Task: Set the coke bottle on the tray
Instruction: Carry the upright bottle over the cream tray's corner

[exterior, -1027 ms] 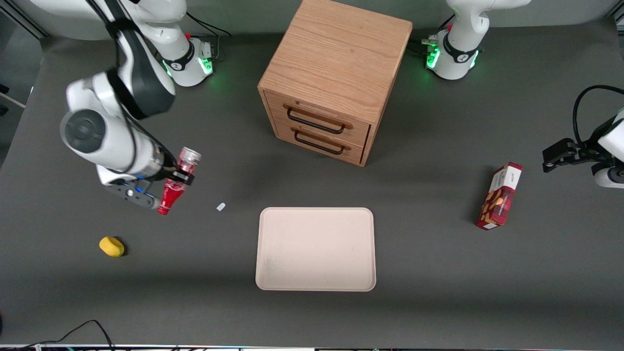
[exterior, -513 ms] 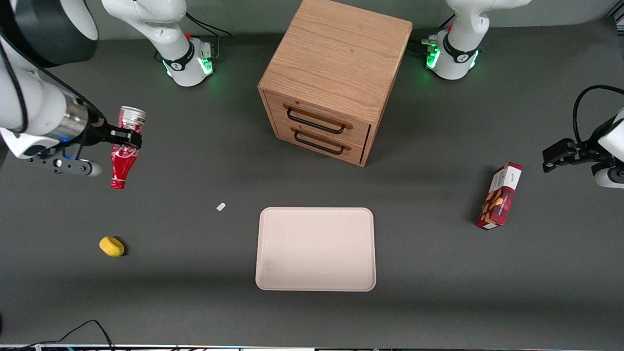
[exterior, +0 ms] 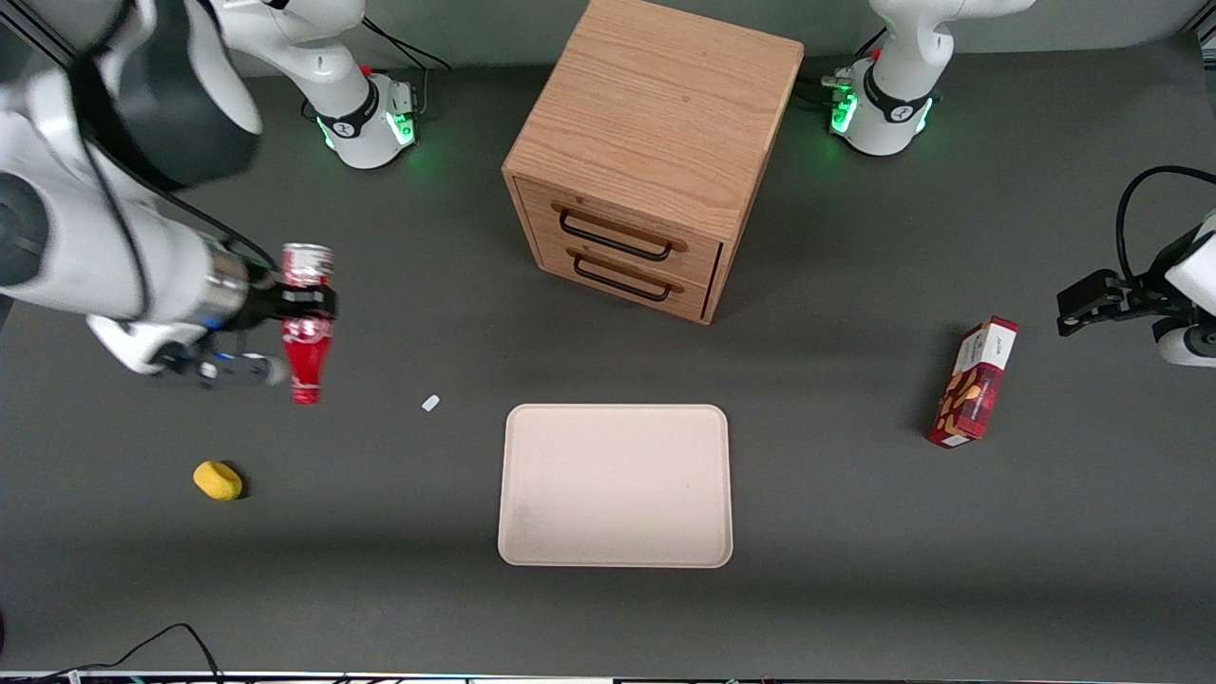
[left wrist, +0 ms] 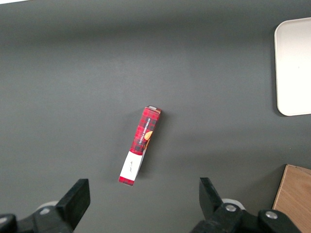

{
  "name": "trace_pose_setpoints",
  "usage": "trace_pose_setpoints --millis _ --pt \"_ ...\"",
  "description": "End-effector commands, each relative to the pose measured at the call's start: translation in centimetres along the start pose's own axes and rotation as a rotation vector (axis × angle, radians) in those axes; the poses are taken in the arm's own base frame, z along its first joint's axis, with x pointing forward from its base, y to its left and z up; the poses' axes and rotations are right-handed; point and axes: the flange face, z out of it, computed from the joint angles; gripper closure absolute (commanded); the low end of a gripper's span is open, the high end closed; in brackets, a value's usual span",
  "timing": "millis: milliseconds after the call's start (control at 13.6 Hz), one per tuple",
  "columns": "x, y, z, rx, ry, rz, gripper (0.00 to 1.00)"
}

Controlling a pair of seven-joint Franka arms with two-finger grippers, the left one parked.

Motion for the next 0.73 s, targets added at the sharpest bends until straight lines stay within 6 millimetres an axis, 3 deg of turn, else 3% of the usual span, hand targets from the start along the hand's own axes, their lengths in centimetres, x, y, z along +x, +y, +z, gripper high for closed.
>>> trace_pose_setpoints --millis 0,147,293,440,660 --pt "4.1 -5.3 1.4 0.020 0.016 0.024 1.00" --pt "6.2 -8.7 4.0 0.028 0.042 0.046 1.00" --pt "8.3 -10.9 6.8 0.039 0.088 0.046 1.00" --pt "10.1 -14.5 11.9 0.010 0.122 0.043 1.00" --pt "12.7 -17.7 17.9 -0.027 0.227 0.054 1.00"
